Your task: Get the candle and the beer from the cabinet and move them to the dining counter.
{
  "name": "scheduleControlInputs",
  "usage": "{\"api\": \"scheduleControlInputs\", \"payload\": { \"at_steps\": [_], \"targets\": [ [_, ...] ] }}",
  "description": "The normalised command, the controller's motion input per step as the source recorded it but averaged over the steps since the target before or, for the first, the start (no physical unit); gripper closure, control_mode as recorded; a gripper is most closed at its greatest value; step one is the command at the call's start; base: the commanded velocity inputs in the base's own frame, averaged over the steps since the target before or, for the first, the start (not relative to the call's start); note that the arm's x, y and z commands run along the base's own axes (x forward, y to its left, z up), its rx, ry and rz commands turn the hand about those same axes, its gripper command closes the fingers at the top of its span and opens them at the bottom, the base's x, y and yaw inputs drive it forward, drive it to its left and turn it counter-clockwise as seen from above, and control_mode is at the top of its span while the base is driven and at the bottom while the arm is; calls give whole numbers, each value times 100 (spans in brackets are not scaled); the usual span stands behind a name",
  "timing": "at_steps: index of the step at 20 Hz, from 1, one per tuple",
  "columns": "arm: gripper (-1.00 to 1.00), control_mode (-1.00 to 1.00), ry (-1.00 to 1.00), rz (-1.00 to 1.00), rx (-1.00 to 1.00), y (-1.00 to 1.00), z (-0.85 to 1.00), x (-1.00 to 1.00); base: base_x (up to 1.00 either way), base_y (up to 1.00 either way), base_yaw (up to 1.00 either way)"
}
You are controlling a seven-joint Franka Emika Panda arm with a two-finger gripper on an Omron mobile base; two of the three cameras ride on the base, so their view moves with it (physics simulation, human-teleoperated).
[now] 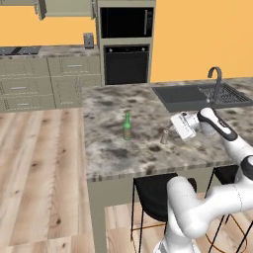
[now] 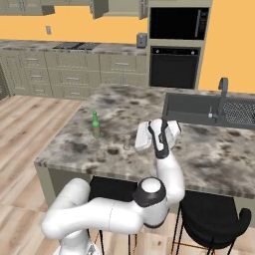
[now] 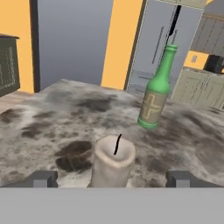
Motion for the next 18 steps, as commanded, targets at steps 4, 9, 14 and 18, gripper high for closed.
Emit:
{"api": "scheduleControlInputs", "payload": {
  "at_steps": [4, 9, 14, 18],
  "targets": [
    [-100, -100, 0, 0, 0, -14, 37, -26, 0, 0, 0],
    [-100, -100, -7, -6, 0, -1, 40, -66, 0, 0, 0],
    [-100, -100, -15, -10, -2, 13, 45, -93, 0, 0, 0],
    [-100, -100, -17, -12, -4, 32, 47, -95, 0, 0, 0]
  ]
}}
